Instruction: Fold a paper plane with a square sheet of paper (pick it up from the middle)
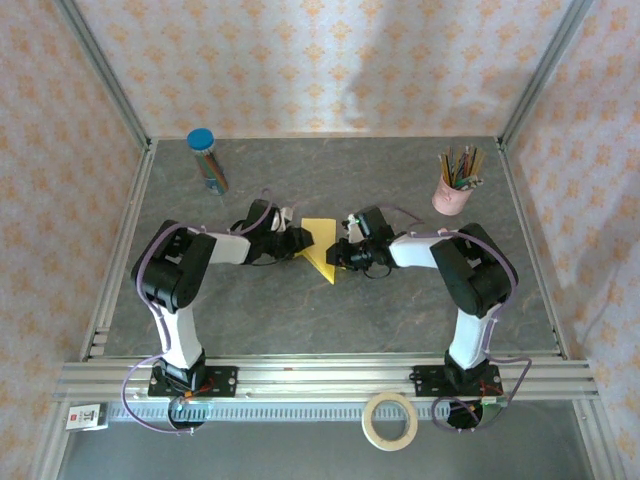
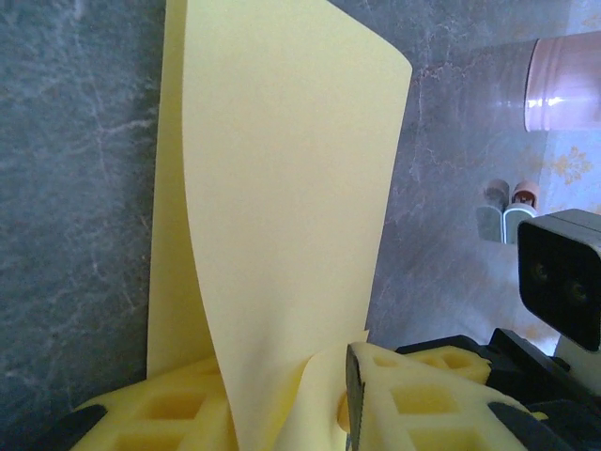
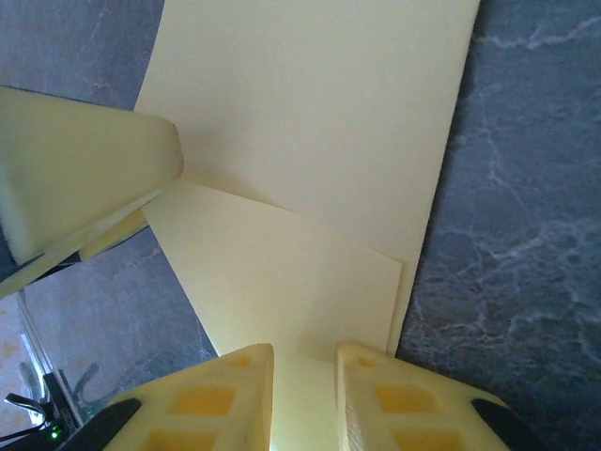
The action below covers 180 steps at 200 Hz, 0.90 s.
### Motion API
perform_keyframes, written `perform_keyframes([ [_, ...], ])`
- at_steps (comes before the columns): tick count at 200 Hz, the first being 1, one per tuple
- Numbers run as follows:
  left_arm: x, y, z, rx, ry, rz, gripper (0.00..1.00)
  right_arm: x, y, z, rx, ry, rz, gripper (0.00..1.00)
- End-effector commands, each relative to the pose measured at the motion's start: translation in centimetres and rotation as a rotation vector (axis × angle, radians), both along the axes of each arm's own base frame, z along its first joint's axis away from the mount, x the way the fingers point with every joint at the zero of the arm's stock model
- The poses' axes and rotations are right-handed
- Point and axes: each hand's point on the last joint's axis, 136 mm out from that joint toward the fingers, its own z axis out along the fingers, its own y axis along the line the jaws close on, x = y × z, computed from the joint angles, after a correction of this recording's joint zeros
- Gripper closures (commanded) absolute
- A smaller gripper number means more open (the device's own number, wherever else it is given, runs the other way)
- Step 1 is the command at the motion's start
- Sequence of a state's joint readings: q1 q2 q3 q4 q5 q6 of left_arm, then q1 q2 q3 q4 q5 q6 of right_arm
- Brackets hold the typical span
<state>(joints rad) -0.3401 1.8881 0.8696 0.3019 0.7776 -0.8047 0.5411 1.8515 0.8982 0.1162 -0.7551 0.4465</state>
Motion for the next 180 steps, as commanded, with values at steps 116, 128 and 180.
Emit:
perform_keyframes([
  [116,0.7,0.3,1.5,0.043,-0.045,-0.07,1.0,2.4,-0.9,1.6,-0.046,-0.146,-0.049,0.66],
  [128,0.7,0.7,2.2,0.038,-0.055,-0.03,1.0,3.4,-0.9,3.7,-0.029,-0.224,-0.069,0.59],
  [180,0.4,3.2,4.2,0.061,-0.086,0.212,1.0,6.3,-2.3,9.6,-0.062,-0.557,-0.131,0.31],
])
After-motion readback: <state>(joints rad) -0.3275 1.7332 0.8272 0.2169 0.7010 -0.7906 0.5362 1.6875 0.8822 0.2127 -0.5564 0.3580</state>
